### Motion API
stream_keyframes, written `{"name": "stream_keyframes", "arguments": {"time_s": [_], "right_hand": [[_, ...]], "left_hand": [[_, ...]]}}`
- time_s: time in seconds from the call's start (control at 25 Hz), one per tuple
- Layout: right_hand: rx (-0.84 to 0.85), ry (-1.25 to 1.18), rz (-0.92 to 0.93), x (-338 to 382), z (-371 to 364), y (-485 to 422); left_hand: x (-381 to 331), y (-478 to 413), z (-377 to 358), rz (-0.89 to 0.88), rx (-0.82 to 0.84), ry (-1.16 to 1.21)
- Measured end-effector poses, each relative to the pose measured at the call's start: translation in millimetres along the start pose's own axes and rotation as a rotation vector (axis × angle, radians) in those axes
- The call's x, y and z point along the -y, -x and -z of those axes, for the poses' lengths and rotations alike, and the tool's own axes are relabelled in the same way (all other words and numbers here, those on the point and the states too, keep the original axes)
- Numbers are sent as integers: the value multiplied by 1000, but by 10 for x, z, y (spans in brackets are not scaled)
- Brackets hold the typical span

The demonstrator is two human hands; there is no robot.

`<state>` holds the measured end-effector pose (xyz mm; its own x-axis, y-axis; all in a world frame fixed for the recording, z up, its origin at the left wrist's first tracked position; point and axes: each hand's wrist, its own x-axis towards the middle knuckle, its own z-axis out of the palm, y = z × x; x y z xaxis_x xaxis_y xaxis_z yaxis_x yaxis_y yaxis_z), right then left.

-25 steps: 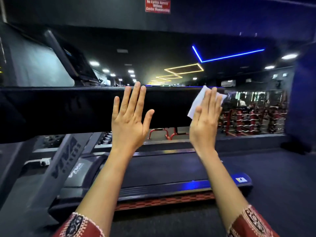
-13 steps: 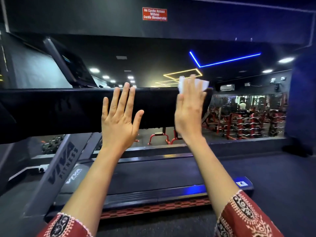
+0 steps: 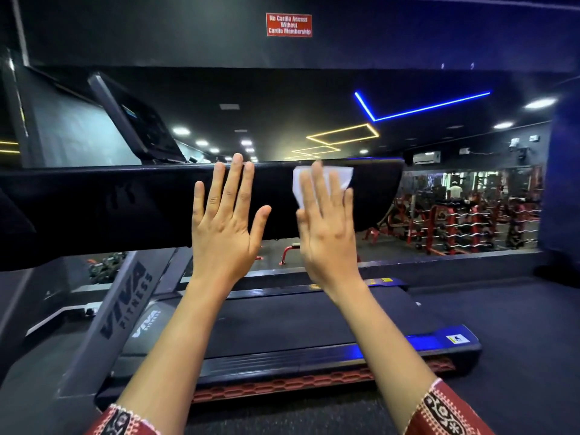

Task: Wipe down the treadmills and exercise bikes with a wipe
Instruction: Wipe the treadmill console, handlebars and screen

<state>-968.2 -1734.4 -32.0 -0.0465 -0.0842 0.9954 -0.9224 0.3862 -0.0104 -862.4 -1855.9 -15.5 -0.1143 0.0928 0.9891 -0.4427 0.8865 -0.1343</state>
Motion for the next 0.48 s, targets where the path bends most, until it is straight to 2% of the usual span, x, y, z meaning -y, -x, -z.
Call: {"name": "stream_keyframes", "arguments": {"time_s": [0.08,0.12,0.24,0.28,0.32,0.44,0.48], "right_hand": [[21,116,141,-157,25,265],[-3,135,86,-238,39,294],[-137,17,-320,-11,-50,-14],[-129,-26,-344,209,-117,-119],[-90,-37,-256,417,-183,-137],[41,61,239,397,-250,184],[42,124,287,231,-193,270]], "left_hand": [[31,42,55,-19,12,62],[63,101,92,-25,10,79],[202,276,169,2,-20,49],[249,321,184,19,-21,37],[290,355,193,31,-18,30],[368,436,230,45,-7,41],[405,472,246,49,-5,45]]}}
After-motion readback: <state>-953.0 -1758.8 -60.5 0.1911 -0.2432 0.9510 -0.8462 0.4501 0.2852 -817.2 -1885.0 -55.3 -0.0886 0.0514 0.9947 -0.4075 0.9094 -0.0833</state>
